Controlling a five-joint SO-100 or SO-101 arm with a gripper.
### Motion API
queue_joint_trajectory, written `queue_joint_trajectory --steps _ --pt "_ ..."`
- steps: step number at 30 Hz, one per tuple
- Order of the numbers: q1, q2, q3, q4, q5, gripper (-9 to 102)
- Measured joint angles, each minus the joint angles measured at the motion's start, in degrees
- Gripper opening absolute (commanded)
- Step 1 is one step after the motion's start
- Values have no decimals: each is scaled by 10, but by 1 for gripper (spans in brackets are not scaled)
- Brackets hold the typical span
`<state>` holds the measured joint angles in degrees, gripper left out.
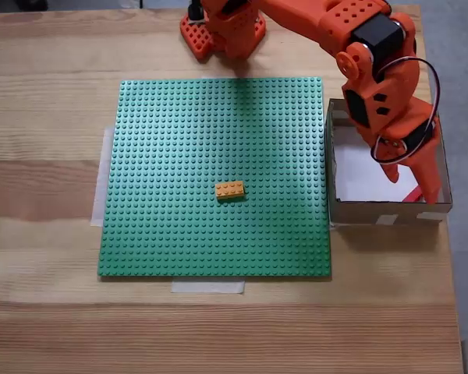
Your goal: Pick the red lego block and put it in the box.
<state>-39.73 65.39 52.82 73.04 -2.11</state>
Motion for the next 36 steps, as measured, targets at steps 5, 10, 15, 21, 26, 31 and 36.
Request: queue_joint_trajectory --steps 5,10,15,21,26,31,36 --pt "30 93 91 -42 -11 26" --pt "68 194 192 -88 -44 26" --pt "103 286 290 -128 -69 24" --pt "163 406 445 -195 -76 21" --pt "236 516 598 -263 -62 15" --pt "321 626 737 -322 -34 3" --pt "386 737 863 -380 -13 -1"
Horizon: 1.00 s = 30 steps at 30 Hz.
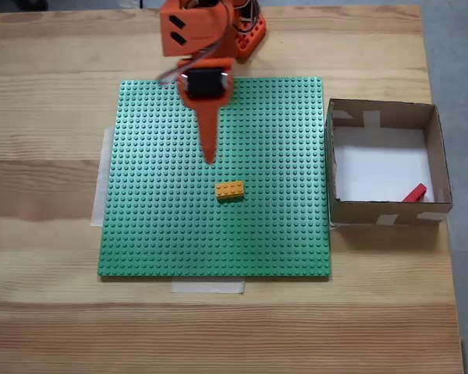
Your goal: Pick the red lego block and put it in the box.
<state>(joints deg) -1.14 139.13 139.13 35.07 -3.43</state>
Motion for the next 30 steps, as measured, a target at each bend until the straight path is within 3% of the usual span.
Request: queue_joint_trajectory --steps 10,18,30 --pt "15 220 192 11 86 -1" --pt "23 382 304 72 55 -1" --pt "28 473 404 109 12 -1"
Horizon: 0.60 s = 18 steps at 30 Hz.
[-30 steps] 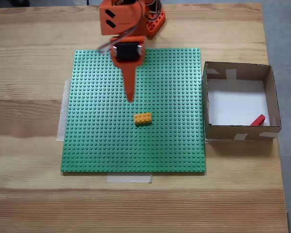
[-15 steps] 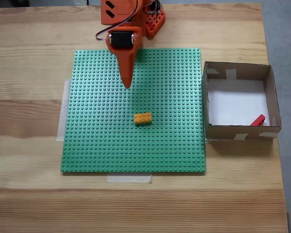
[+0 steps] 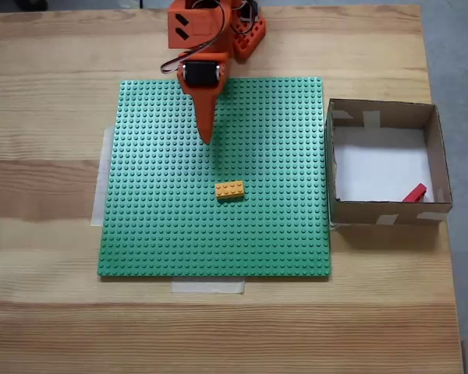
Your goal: Pick the red lego block and put it in the box.
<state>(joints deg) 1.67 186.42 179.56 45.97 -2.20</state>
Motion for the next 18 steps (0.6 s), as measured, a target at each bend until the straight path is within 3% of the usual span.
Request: queue_joint_trajectory --steps 18 --pt "1 1 24 0 -11 -1"
